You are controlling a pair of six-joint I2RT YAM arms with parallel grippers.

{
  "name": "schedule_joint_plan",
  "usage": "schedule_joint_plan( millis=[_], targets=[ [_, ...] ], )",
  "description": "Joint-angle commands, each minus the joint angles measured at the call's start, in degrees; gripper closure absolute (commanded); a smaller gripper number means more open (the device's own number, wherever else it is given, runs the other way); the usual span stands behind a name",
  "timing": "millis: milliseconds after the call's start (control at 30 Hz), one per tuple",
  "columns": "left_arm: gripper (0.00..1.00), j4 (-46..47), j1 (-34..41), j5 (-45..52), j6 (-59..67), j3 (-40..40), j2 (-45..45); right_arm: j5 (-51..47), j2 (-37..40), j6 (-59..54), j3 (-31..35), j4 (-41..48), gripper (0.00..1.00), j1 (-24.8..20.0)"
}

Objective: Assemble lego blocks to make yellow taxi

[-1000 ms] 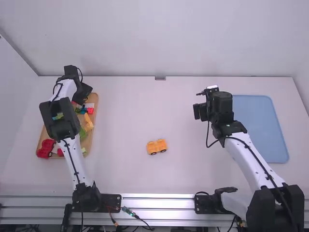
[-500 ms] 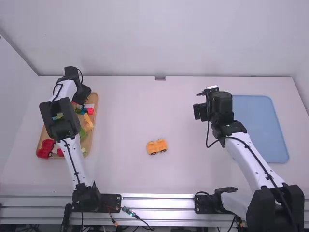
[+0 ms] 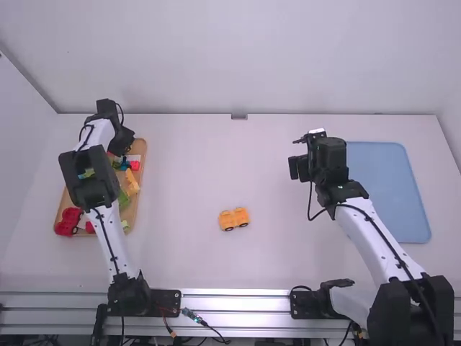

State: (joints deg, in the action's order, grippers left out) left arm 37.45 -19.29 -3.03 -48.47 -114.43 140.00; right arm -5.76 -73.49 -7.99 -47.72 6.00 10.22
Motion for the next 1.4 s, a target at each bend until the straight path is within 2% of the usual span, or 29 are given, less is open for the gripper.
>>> schedule_joint_plan(
  millis=[0,67,133,233,333,633,933,1367],
  targets=[
    [0.78,0.9,-0.2,-1.1,-0.1,1.2,-0.1,-0.3,-0.1,0.0,-1.2,0.0,0.01,0.0],
    [0.81,1.2,-0.2,-1.2,-0.1,1.0,-0.4,-0.3,-0.1,0.0,-1.2,0.0,0.01,0.0],
    [0.88,1.8,-0.2,-1.0,0.5,0.1,-0.5,-0.4,-0.1,0.0,-1.2,0.1,0.01,0.0],
    [0.91,3.0,-0.2,-1.0,1.4,-1.2,-0.5,-0.3,-0.1,0.0,-1.2,0.2,0.01,0.0],
    [0.98,4.4,-0.2,-0.8,1.9,-2.6,-0.5,-0.3,-0.1,0.0,-1.2,0.2,0.01,0.0],
    [0.98,11.7,-0.5,-0.9,2.2,-10.4,-0.6,-0.3,-0.1,0.0,-1.2,0.2,0.01,0.0],
    [0.99,23.3,1.8,-1.2,10.0,-17.7,-1.1,-0.3,-0.1,0.0,-1.2,-0.9,0.01,0.0],
    [0.98,27.3,10.2,-12.4,7.9,-17.1,-4.7,-0.2,-0.1,0.7,-1.2,-0.6,0.01,0.0]
  ],
)
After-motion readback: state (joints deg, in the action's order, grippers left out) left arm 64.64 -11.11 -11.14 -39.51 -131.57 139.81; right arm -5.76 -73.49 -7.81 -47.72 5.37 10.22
